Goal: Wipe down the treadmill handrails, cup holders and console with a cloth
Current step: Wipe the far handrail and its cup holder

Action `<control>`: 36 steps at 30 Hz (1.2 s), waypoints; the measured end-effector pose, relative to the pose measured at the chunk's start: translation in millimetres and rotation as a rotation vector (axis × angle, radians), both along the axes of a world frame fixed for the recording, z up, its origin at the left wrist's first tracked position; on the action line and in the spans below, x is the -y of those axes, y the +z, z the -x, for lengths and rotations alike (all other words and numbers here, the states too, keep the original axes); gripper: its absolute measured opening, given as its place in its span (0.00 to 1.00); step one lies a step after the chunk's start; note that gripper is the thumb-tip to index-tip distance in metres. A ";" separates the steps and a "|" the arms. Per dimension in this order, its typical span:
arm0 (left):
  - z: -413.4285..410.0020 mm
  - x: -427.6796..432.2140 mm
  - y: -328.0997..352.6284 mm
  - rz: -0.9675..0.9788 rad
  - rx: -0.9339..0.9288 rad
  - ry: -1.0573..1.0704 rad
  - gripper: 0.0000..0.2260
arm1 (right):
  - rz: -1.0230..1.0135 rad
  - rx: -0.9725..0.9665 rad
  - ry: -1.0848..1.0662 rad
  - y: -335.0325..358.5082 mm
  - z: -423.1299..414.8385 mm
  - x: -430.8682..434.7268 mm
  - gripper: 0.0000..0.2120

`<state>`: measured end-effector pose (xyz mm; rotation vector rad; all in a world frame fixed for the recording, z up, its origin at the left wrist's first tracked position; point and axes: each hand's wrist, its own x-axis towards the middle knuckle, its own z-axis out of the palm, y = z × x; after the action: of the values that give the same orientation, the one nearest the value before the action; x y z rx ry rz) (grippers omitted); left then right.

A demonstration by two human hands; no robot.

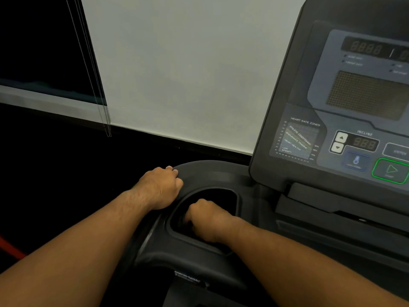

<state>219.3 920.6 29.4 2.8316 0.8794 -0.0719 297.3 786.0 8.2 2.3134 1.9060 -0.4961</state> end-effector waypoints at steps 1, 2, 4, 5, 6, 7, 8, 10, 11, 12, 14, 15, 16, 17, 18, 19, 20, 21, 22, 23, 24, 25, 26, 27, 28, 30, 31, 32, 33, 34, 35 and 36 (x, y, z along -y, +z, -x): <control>0.1 -0.7 -0.4 0.003 0.010 0.003 0.20 | 0.018 0.088 -0.042 0.4 -1.6 1.0 0.12; 0.1 -1.9 -0.8 0.004 0.013 0.008 0.20 | 0.043 0.161 -0.082 1.5 -2.3 2.2 0.11; 0.1 -1.5 -0.8 0.019 0.011 0.023 0.21 | 0.104 0.286 -0.106 3.4 -2.0 2.5 0.11; 0.1 -0.7 -0.7 0.027 0.011 0.022 0.22 | 0.135 0.335 -0.100 3.0 -0.4 1.6 0.11; 0.4 -0.4 -1.0 0.030 0.011 0.019 0.22 | 0.170 0.374 -0.083 2.5 1.5 0.4 0.11; 0.7 0.2 -1.2 0.027 0.008 0.016 0.22 | 0.215 0.406 -0.060 1.9 3.4 -0.9 0.13; 1.3 0.2 -1.3 0.023 0.001 0.012 0.21 | 0.267 0.424 -0.040 1.0 5.7 -2.1 0.14; 1.7 -0.4 -0.7 0.024 -0.016 0.008 0.21 | 0.348 0.407 -0.016 0.2 7.6 -3.1 0.17; 2.0 -0.1 -0.3 0.027 -0.021 0.007 0.21 | 0.359 0.378 -0.015 0.7 7.9 -1.9 0.17; 2.2 -0.2 0.0 0.029 -0.024 0.005 0.21 | 0.350 0.336 -0.016 2.2 7.7 0.0 0.17; 2.7 -0.8 1.7 0.029 -0.024 -0.003 0.20 | 0.298 0.231 -0.046 5.4 5.3 3.8 0.15; 2.9 -0.9 2.5 0.029 -0.025 -0.008 0.19 | 0.273 0.165 -0.078 5.9 3.9 5.5 0.15; 2.9 -0.8 3.1 0.030 -0.023 -0.011 0.18 | 0.254 0.100 -0.103 7.0 2.8 7.8 0.15; 2.9 0.5 3.2 0.033 -0.017 -0.010 0.17 | 0.235 0.047 -0.108 8.1 2.2 9.6 0.16; 2.8 1.6 3.8 0.034 -0.010 -0.009 0.17 | 0.217 0.012 -0.099 9.0 1.9 10.1 0.15; 2.9 2.0 4.5 0.028 -0.010 -0.011 0.17 | 0.205 -0.014 -0.081 9.5 1.7 10.5 0.14; 2.9 2.9 4.7 0.024 -0.011 -0.011 0.17 | 0.203 -0.030 -0.060 9.2 2.2 11.0 0.13; 1.7 3.8 5.3 0.020 -0.010 -0.011 0.16 | 0.200 -0.028 -0.040 9.0 1.6 11.7 0.13; 1.5 3.7 6.1 0.018 -0.010 -0.008 0.17 | 0.200 -0.009 -0.024 8.5 1.9 11.7 0.14; 1.1 3.4 5.9 0.020 -0.010 -0.004 0.18 | 0.198 0.022 -0.015 6.2 1.8 11.0 0.15; 1.7 2.9 6.0 0.024 -0.009 0.004 0.19 | 0.190 0.061 -0.020 4.1 2.8 10.2 0.16; 2.1 2.8 5.6 0.031 -0.010 0.009 0.20 | 0.181 0.101 -0.040 1.7 4.0 10.2 0.18; 2.3 2.9 5.1 0.032 -0.009 0.010 0.20 | 0.173 0.144 -0.064 -0.6 4.4 10.2 0.18; 2.1 3.3 4.1 0.030 -0.014 0.009 0.20 | 0.172 0.194 -0.082 -2.8 4.5 10.1 0.19; 1.5 4.0 3.5 0.023 -0.025 0.004 0.19 | 0.178 0.242 -0.097 -4.8 4.0 10.1 0.19; 0.1 6.1 3.9 -0.002 -0.061 -0.016 0.16 | 0.215 0.327 -0.114 -7.6 3.4 9.3 0.19; 0.1 7.5 4.6 -0.010 -0.072 -0.022 0.15 | 0.246 0.366 -0.115 -8.5 3.1 8.1 0.19; 0.5 8.0 4.9 -0.023 -0.081 -0.031 0.15 | 0.278 0.400 -0.114 -8.9 3.2 6.6 0.20; 1.1 7.5 5.6 -0.044 -0.090 -0.047 0.15 | 0.306 0.427 -0.108 -7.8 4.0 4.6 0.20; 1.6 7.7 5.4 -0.055 -0.098 -0.059 0.15 | 0.328 0.441 -0.097 -6.9 5.2 3.9 0.21; 2.3 6.9 5.8 -0.059 -0.101 -0.065 0.16 | 0.340 0.452 -0.077 -7.3 5.8 2.1 0.21; 2.9 5.8 5.8 -0.049 -0.102 -0.067 0.17 | 0.346 0.452 -0.052 -8.4 6.0 0.1 0.21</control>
<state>216.4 914.8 35.2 2.9258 0.8176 -0.2081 291.3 785.9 -0.2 2.0370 1.4288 -0.2504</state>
